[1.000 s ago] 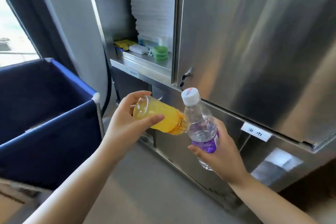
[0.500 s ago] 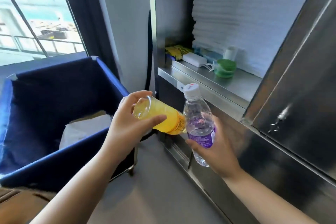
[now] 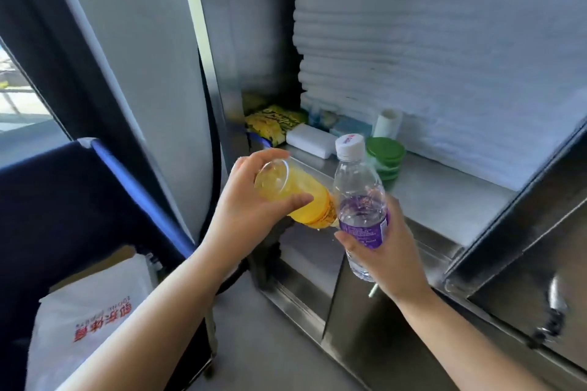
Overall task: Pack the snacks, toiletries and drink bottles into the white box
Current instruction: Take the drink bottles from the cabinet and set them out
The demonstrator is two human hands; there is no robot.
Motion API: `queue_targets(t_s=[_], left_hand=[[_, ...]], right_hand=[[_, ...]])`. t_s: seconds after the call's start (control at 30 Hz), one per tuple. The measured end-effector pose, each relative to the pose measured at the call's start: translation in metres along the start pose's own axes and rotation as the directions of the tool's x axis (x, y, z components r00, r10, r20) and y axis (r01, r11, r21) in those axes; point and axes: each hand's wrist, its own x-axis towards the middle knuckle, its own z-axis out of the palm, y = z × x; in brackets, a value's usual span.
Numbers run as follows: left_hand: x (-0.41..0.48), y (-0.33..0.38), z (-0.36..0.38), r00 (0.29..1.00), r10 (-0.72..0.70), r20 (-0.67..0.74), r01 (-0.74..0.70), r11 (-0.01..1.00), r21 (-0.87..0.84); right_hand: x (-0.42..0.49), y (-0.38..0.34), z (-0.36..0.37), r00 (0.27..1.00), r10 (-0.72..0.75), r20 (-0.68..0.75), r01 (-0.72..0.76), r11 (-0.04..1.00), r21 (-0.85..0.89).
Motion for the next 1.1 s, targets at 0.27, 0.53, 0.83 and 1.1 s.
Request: queue_targets(t_s=[0.27,0.53,0.83,1.1], left_hand=[[0.106,0.011,0.05,0.97,0.176,0.166,-0.193,0.977,0.091],[0.179,-0.002,0.077,0.854,0.317,0.412,-0.406,0.902,0.149],[0.223,-0.021,0.094,0.713,0.361,0.601,-0.576,0.79,0.208],[0.239,-0.033,0.109,0.664,0.417,0.62,-0.636,0.751,0.176]], right_hand=[[0.073,0.028,-0.026,0.968,-0.052,-0.244,0.025,0.993,-0.111],[0.097,0.059,-0.034,0.863,0.029,-0.504,-0.097,0.989,-0.108],[0.104,0.081,-0.028,0.716,0.016,-0.698,-0.132,0.985,-0.113],[0.11,0.089,-0.021,0.653,-0.049,-0.756,-0.111,0.981,-0.159]])
